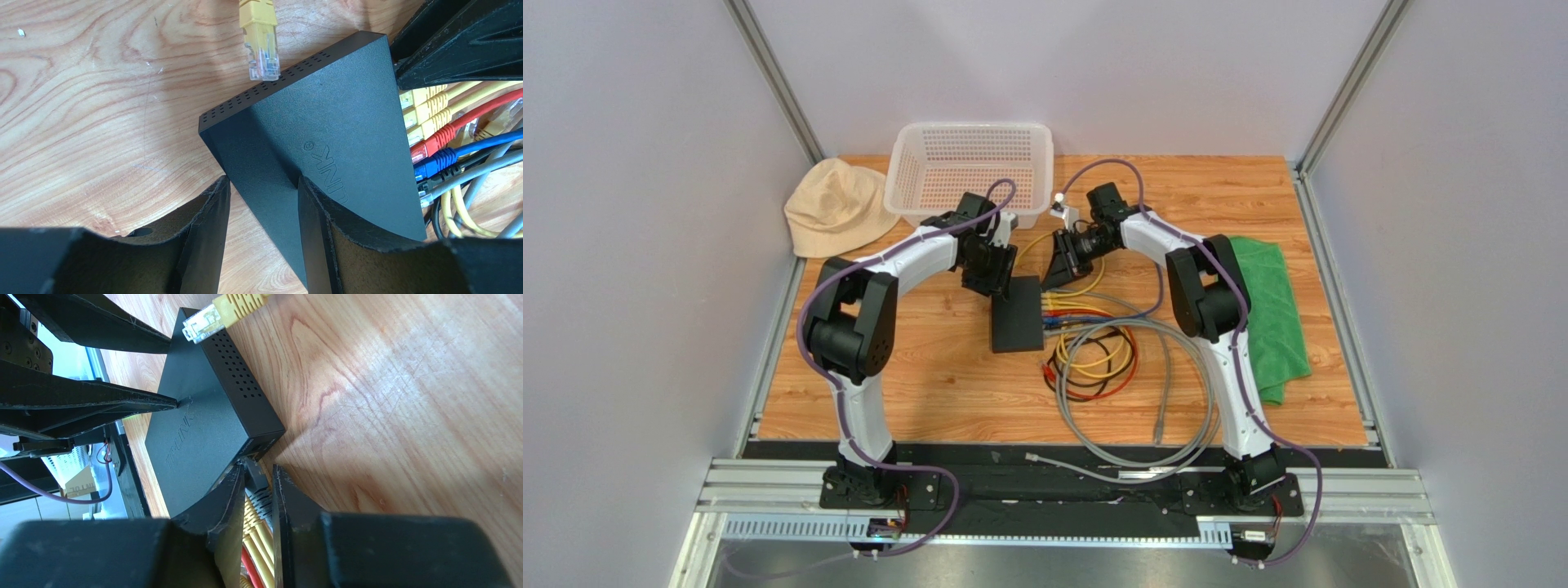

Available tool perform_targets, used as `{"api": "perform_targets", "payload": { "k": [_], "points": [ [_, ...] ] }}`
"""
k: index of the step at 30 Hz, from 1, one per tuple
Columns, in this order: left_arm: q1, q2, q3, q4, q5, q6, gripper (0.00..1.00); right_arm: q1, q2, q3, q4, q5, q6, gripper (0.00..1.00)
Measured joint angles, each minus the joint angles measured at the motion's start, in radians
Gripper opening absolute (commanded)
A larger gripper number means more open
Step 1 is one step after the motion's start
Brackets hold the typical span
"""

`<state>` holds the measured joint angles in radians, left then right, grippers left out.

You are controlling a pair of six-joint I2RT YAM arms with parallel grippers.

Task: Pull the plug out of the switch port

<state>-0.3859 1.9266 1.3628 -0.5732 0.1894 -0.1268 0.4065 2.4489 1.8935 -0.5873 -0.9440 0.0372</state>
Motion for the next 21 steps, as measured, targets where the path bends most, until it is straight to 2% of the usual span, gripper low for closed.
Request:
{"api": "perform_targets", "payload": {
  "k": [3, 21],
  "points": [
    [0.0, 0.0, 0.0, 0.0, -0.001, 0.002, 0.53, 0.001, 0.001, 0.004, -0.005, 0.002, -0.003, 0.0],
    [-0.001, 0.006, 0.006, 0.009, -0.008, 0.005, 0.52, 0.007, 0.033, 0.103, -0.15, 0.004, -0.2, 0.0]
  ]
}}
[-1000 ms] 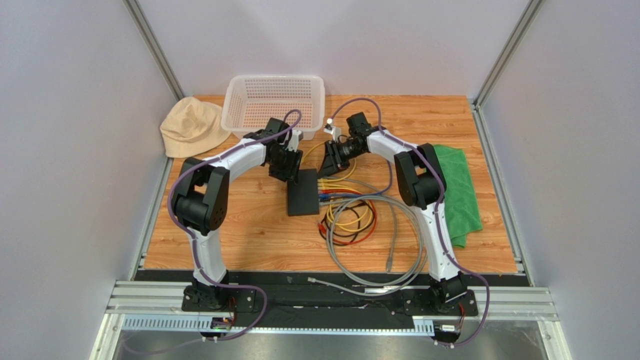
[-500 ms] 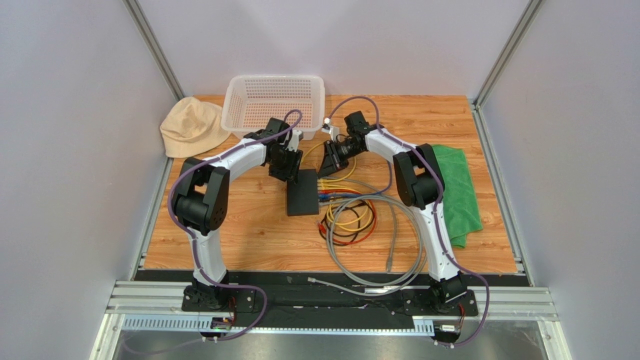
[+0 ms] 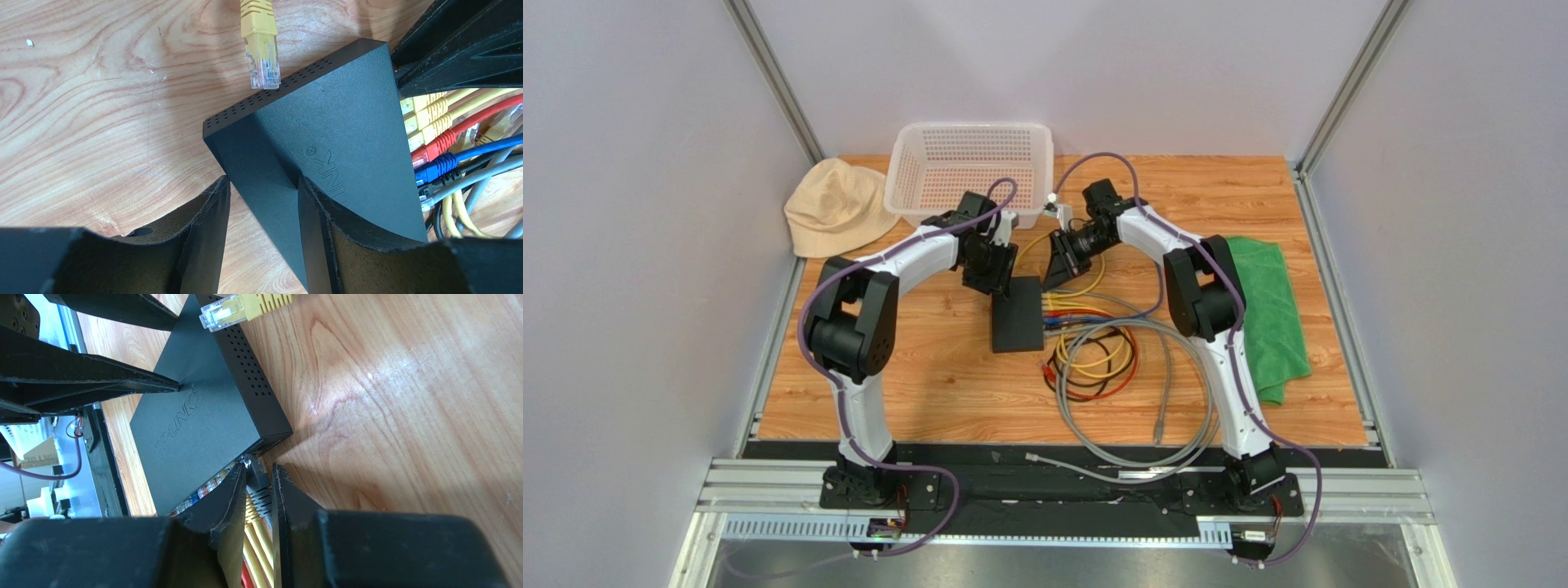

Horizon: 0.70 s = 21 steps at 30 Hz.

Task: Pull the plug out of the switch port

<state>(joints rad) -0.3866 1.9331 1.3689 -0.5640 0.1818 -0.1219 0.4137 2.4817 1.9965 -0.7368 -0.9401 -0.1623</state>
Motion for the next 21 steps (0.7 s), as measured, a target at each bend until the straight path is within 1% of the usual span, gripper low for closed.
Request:
{"api": "perform_targets", "payload": {
  "k": [11, 21],
  "points": [
    [0.0, 0.003, 0.004, 0.0, 0.0, 0.003, 0.52, 0.0, -0.002, 0.008, -0.018, 0.017, -0.035, 0.0],
    [0.0, 0.003, 0.005, 0.002, 0.0, 0.01, 0.52, 0.004, -0.014, 0.021, -0.043, 0.069, -0.068, 0.0]
  ]
}}
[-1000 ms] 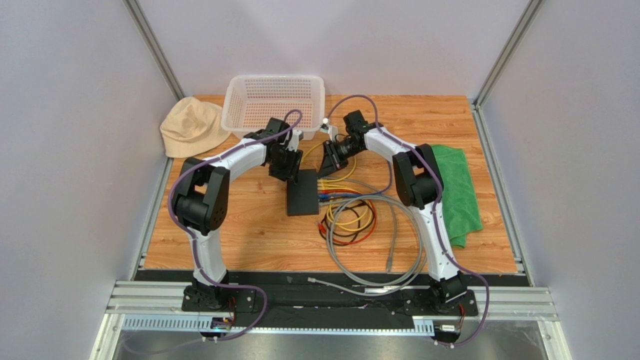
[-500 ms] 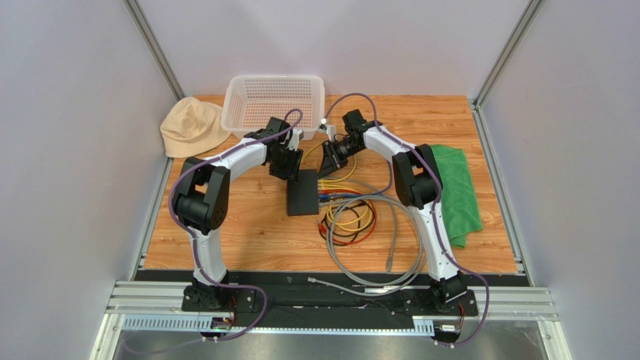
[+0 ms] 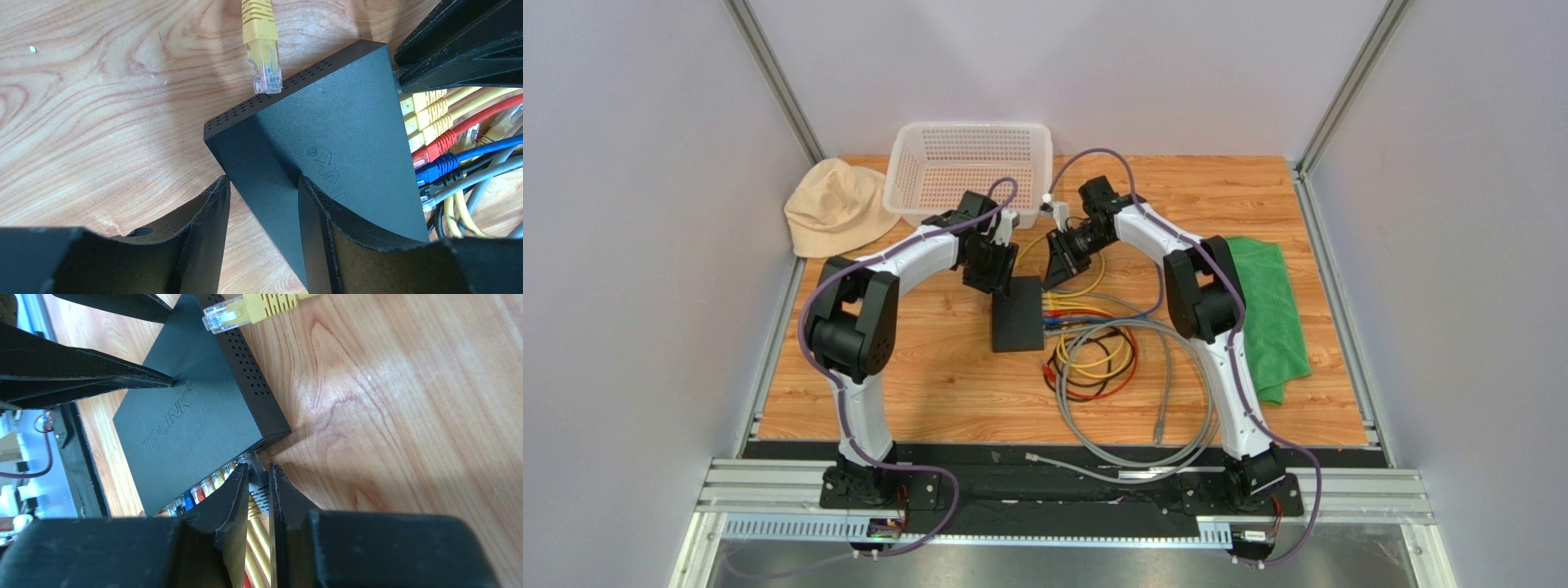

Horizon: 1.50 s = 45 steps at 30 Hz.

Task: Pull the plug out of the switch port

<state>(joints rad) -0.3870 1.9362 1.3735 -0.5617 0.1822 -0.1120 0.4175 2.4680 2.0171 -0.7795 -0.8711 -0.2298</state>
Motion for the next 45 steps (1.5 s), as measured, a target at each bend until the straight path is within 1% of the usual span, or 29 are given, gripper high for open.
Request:
{"api": "perform_targets", "payload": {
  "k": [7, 14, 15, 16, 17, 20, 23, 27, 32, 36, 38, 40, 43, 45],
  "points": [
    [-0.002, 0.001, 0.0, 0.009, 0.0, 0.007, 0.52, 0.006, -0.018, 0.0, -0.008, 0.056, -0.005, 0.0],
    [-0.003, 0.001, 0.0, 0.011, 0.0, 0.01, 0.52, 0.007, -0.02, 0.0, -0.008, 0.062, -0.01, 0.0],
    [-0.003, 0.001, 0.0, 0.012, 0.0, 0.01, 0.52, 0.007, -0.021, 0.0, -0.008, 0.061, -0.01, 0.02],
    [-0.003, 0.001, 0.0, 0.013, 0.0, 0.01, 0.52, 0.006, -0.021, 0.0, -0.009, 0.061, -0.01, 0.11],
    [-0.003, 0.001, 0.0, 0.013, -0.001, 0.01, 0.52, 0.006, -0.022, 0.0, -0.009, 0.061, -0.01, 0.27],
    [-0.004, 0.001, 0.0, 0.013, -0.001, 0.011, 0.52, 0.005, -0.022, 0.0, -0.006, 0.074, -0.004, 0.39],
    [-0.004, 0.001, 0.0, 0.014, 0.002, 0.015, 0.52, -0.005, -0.022, -0.008, -0.009, 0.074, 0.003, 0.44],
    [-0.003, 0.001, 0.0, 0.014, 0.006, 0.021, 0.53, -0.023, -0.021, -0.013, -0.014, 0.038, 0.012, 0.45],
    [-0.003, 0.001, 0.0, 0.014, 0.012, 0.028, 0.53, -0.032, -0.004, -0.014, -0.014, -0.021, 0.034, 0.41],
    [-0.003, 0.001, 0.0, 0.014, 0.016, 0.034, 0.53, -0.038, 0.017, -0.013, -0.013, -0.081, 0.064, 0.41],
    [-0.003, 0.001, 0.0, 0.014, 0.017, 0.036, 0.53, -0.039, 0.024, -0.013, -0.012, -0.102, 0.075, 0.41],
    [-0.002, 0.001, 0.0, 0.014, 0.018, 0.039, 0.53, -0.039, 0.031, -0.013, -0.011, -0.121, 0.086, 0.45],
    [-0.002, 0.001, 0.0, 0.013, 0.018, 0.04, 0.53, -0.039, 0.035, -0.01, -0.009, -0.137, 0.109, 0.48],
    [-0.002, 0.001, 0.0, 0.013, 0.018, 0.04, 0.53, -0.039, 0.037, -0.008, -0.008, -0.142, 0.124, 0.48]
  ]
}}
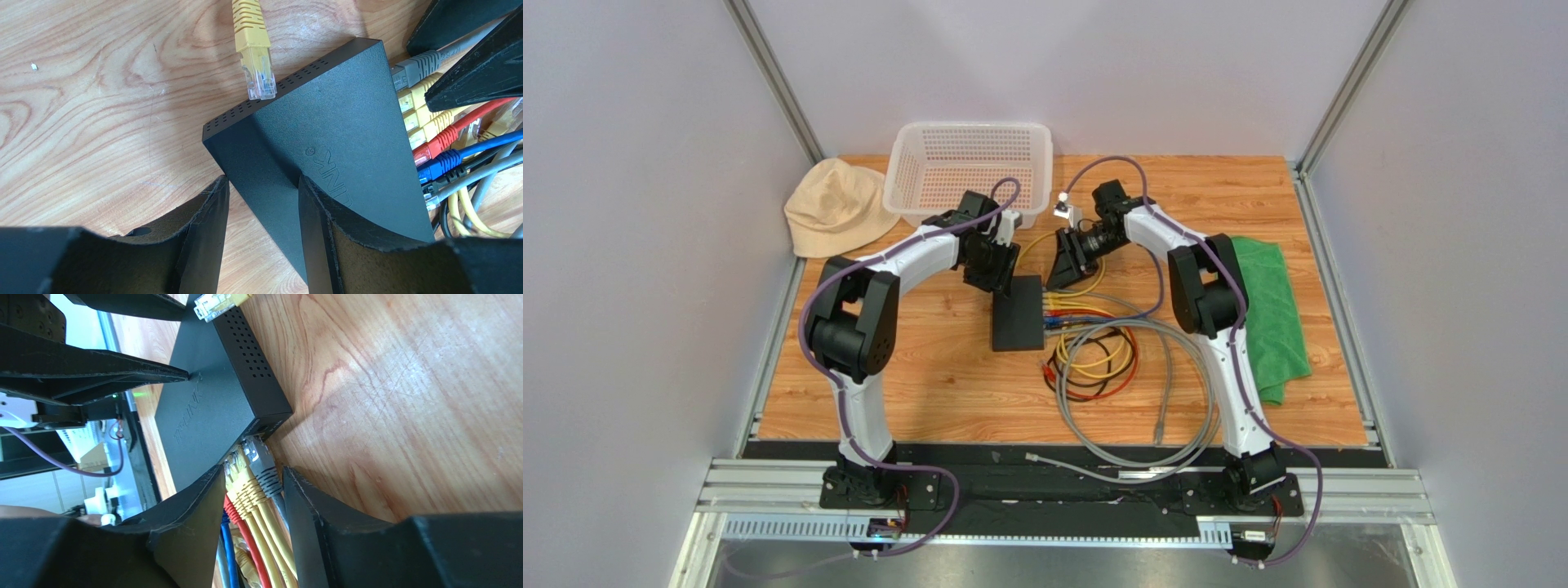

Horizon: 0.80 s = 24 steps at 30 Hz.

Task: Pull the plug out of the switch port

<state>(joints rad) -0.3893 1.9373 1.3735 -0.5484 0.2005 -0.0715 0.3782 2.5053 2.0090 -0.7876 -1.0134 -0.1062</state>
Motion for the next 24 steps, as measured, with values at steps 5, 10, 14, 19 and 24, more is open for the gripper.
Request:
{"api": "perform_targets", "payload": {
  "k": [5, 10, 14, 19, 24],
  "points": [
    [0.0, 0.0, 0.0, 0.0, 0.0, 0.002, 0.53, -0.003, 0.01, 0.001, 0.014, -0.018, 0.038, 0.45],
    [0.0, 0.0, 0.0, 0.0, 0.001, 0.003, 0.53, -0.003, 0.012, 0.001, 0.023, -0.016, 0.066, 0.45],
    [0.0, 0.0, 0.0, 0.0, 0.001, 0.003, 0.53, -0.002, 0.013, 0.001, 0.027, -0.014, 0.079, 0.45],
    [0.001, 0.0, 0.0, -0.001, 0.004, 0.007, 0.53, 0.005, 0.014, 0.003, 0.035, -0.002, 0.092, 0.4],
    [0.001, 0.0, 0.0, -0.001, 0.005, 0.008, 0.53, 0.01, 0.014, 0.003, 0.043, 0.024, 0.111, 0.37]
  ]
}}
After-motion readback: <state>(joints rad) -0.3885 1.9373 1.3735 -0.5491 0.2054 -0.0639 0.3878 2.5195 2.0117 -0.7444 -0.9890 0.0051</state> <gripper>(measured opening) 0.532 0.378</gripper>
